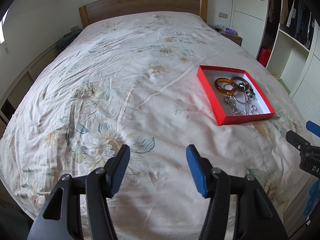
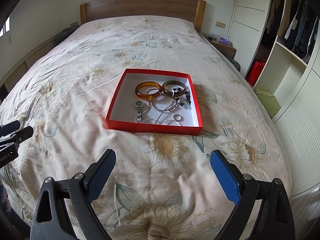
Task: Organize jewelry
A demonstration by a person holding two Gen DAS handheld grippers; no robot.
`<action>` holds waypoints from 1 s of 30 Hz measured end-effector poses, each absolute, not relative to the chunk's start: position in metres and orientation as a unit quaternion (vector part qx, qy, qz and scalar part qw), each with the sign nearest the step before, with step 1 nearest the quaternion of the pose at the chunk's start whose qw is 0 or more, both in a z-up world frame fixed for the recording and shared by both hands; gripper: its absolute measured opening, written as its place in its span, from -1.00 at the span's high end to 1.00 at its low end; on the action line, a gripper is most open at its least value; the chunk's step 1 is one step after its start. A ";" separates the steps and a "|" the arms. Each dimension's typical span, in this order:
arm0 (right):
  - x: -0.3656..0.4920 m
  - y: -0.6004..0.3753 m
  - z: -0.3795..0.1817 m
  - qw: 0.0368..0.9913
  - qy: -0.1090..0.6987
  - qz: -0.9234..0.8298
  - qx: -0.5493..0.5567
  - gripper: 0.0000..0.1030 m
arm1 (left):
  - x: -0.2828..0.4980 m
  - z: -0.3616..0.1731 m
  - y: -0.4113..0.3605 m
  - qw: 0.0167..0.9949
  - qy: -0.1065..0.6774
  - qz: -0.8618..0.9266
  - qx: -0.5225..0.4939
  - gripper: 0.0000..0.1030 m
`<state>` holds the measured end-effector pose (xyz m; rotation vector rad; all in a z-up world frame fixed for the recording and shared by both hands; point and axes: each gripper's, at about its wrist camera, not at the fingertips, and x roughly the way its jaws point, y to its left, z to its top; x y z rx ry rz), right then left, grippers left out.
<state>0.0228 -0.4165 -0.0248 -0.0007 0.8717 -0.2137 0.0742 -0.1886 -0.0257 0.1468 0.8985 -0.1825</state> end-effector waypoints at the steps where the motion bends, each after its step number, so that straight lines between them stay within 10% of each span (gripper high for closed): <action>1: 0.022 -0.417 -0.025 0.901 0.422 -0.104 0.001 -0.83 | 0.073 -0.025 -0.189 0.894 0.433 -0.089 0.072 -0.10; 30: 0.023 -0.417 -0.028 0.899 0.425 -0.104 0.001 -0.86 | 0.073 -0.027 -0.186 0.892 0.436 -0.092 0.074 -0.10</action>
